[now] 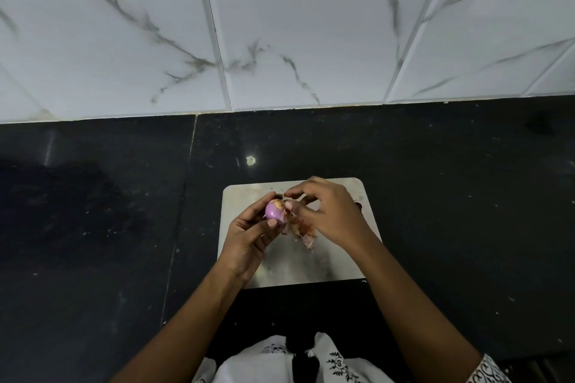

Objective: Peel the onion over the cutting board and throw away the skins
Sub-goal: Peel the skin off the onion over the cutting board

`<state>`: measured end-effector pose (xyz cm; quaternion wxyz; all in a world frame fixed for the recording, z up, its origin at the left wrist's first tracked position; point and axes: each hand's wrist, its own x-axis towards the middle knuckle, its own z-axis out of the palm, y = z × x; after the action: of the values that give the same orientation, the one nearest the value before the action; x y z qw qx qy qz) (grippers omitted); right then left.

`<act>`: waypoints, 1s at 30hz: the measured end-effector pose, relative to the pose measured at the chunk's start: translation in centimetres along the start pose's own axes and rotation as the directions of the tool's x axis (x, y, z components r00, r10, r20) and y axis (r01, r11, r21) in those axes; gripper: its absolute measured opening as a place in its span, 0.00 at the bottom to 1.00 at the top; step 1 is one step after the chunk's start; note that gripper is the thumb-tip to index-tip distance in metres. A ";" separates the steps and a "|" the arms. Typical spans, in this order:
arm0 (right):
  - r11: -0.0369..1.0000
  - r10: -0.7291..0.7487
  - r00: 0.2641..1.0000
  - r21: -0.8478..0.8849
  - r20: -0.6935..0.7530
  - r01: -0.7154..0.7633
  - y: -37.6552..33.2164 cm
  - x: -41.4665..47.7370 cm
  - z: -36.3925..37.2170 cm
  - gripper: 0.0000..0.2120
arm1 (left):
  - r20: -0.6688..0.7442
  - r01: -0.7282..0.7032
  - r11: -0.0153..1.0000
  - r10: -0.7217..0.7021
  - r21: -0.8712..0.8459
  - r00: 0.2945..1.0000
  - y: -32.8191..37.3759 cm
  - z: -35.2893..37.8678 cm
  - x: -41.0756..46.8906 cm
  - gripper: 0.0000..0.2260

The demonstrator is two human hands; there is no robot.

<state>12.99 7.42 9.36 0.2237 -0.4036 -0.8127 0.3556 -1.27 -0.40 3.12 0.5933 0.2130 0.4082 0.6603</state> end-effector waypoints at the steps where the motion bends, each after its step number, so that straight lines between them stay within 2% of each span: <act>1: 1.000 -0.011 1.000 0.001 0.022 0.011 -0.1 0.0 0.1 0.10 | 0.011 -0.008 1.000 0.008 0.005 1.000 0.0 0.0 0.1 0.23; 4: 0.999 -0.032 0.999 -0.007 0.007 0.032 -0.1 0.3 0.3 0.09 | 0.004 -0.013 1.000 0.013 0.011 1.000 0.1 0.1 0.1 0.30; 12: 0.962 -0.174 0.984 -0.218 -0.023 0.165 -0.6 0.6 0.3 0.06 | -0.020 -0.002 0.998 0.003 0.060 1.000 0.4 0.3 0.0 0.29; 15: 0.951 -0.154 0.988 -0.270 0.001 0.148 -0.6 0.6 0.6 0.06 | -0.008 -0.020 0.995 0.021 0.099 1.000 0.4 0.3 -0.2 0.27; 18: 0.979 -0.063 0.997 -0.199 -0.053 0.052 -0.5 0.9 0.4 0.05 | 0.012 -0.045 0.992 0.044 0.116 0.999 0.6 0.6 -0.4 0.17; 22: 0.992 0.120 0.989 -0.013 -0.085 -0.122 0.4 1.1 0.4 0.01 | 0.038 -0.078 0.991 0.074 0.108 0.997 0.5 0.6 -0.2 0.22; 26: 0.950 0.264 0.960 0.192 -0.087 -0.244 1.4 1.0 0.5 0.04 | 0.054 -0.097 0.994 0.094 0.056 0.994 0.4 0.3 0.0 0.25; 30: 0.953 0.266 0.961 0.171 -0.074 -0.250 1.8 0.7 0.5 0.03 | 0.039 -0.078 0.996 0.076 0.045 0.996 0.3 0.0 0.2 0.33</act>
<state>13.16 8.54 7.75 0.2459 -0.5038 -0.7100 0.4262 -1.49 -0.20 3.38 0.5696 0.2546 0.4039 0.6690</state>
